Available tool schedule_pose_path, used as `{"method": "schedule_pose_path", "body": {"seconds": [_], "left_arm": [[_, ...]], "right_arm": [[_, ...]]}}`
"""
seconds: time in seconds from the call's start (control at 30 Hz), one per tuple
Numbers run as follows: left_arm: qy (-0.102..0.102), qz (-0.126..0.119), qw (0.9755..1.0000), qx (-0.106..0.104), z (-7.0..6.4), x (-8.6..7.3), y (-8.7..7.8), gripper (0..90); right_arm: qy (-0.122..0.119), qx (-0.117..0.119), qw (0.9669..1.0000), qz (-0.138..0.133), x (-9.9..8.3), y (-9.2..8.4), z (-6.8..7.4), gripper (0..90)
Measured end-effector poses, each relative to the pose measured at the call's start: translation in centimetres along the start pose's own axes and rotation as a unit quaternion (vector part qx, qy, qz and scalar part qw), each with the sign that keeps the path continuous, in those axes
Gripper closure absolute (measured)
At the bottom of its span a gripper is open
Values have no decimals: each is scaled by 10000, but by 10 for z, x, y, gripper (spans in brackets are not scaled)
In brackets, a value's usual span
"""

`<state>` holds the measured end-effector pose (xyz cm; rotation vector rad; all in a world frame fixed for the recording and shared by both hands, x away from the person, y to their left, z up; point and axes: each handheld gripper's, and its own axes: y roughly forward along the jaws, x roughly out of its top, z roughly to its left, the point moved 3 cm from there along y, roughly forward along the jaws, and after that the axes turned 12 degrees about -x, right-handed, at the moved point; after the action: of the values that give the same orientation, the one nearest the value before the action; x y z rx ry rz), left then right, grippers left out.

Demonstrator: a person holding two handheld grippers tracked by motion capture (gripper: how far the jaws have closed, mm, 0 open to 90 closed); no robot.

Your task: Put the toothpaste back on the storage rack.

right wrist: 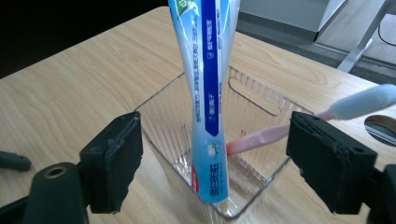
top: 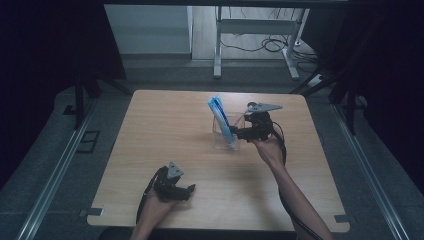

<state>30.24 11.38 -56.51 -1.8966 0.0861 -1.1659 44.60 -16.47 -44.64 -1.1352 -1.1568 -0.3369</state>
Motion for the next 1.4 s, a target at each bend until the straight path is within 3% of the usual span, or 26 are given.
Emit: {"method": "schedule_pose_path", "body": {"seconds": [0.37, 0.73, 1.03, 1.4], "left_arm": [[-2, 3, 10000, 4, 0, 0, 0, 146], [-3, 1, 10000, 3, 0, 0, 0, 146], [-3, -6, 10000, 4, 0, 0, 0, 146], [-6, -18, 10000, 6, 0, 0, 0, 146]], "right_arm": [[-40, 69, 9999, 101, -11, -11, 0, 119], [-231, 88, 9995, 216, -25, -23, 4, 89], [-294, 108, 9988, 388, -43, -29, 4, 83], [-243, 109, 9988, 411, -69, -40, 3, 85]]}}
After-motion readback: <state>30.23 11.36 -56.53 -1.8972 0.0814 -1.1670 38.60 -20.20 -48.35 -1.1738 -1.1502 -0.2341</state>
